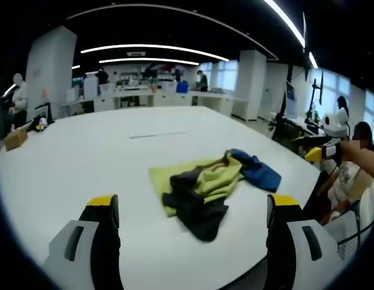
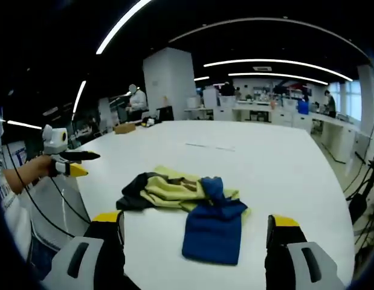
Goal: Fold the garment on the visible template until the final outline fits inside the template.
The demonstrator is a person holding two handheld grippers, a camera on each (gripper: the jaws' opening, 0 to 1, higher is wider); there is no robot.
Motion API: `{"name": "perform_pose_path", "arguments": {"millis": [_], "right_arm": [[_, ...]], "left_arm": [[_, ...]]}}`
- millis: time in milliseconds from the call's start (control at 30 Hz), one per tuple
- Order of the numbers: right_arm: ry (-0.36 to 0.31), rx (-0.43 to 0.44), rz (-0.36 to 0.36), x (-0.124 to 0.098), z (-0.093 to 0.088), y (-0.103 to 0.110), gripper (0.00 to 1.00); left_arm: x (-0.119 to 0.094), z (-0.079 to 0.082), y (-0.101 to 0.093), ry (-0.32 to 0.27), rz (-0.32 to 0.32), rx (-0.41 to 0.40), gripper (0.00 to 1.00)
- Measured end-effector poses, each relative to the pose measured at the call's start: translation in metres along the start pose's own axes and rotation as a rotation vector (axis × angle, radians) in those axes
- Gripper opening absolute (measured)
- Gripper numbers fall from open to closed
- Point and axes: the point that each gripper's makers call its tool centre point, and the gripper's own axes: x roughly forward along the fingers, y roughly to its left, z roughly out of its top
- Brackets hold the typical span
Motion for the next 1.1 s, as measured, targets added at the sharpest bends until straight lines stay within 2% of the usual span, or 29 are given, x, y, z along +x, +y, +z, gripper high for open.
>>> {"name": "perform_pose_path", "arguments": {"millis": [1100], "right_arm": [[-0.005, -0.006, 0.004, -0.0003, 0.0015, -0.0010, 0.96]], "left_arm": [[-0.0003, 0.0016, 0.0029, -0.007, -0.008, -0.009, 0.99]]}}
